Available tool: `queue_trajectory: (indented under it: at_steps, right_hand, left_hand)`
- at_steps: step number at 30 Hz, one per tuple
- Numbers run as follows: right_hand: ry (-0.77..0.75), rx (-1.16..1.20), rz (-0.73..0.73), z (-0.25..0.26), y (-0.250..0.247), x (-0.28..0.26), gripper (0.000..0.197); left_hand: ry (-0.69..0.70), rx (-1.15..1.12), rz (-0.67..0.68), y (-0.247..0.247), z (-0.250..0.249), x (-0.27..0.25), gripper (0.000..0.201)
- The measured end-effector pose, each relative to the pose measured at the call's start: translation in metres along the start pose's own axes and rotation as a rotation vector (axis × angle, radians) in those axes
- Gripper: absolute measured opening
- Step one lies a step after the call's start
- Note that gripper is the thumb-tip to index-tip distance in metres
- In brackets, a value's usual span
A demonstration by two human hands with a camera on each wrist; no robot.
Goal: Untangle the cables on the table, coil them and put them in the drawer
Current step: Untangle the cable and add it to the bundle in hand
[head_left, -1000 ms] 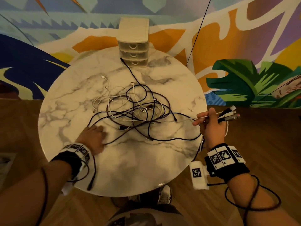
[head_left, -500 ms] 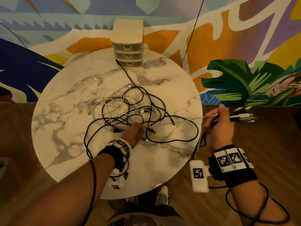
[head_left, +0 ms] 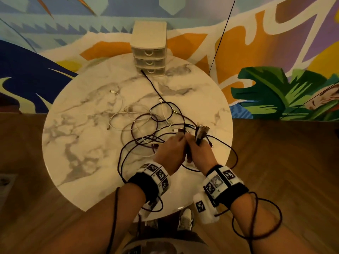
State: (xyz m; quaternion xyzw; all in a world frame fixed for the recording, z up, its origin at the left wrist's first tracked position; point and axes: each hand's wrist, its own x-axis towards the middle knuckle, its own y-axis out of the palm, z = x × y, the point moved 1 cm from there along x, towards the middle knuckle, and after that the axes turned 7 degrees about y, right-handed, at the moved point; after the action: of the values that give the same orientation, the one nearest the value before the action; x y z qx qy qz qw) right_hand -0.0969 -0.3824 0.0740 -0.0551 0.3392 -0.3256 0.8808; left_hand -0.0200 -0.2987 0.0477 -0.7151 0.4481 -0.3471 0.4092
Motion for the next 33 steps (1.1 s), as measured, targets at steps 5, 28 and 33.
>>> queue_trajectory:
  at_steps: [5,28,33]
  right_hand:
    - [-0.031,0.032,0.048,-0.004,0.002,0.007,0.042]
    - [-0.135,0.848,-0.235,0.03,-0.07,-0.009,0.055]
    - [-0.113,0.855,-0.162,0.014,-0.065,-0.004,0.062]
  left_hand:
    - [-0.331,-0.387,-0.022,0.02,0.022,-0.005,0.018]
    - [-0.524,-0.45,0.206,0.034,0.085,-0.027,0.024]
    - [-0.656,-0.663,-0.09,-0.001,0.083,-0.009,0.034]
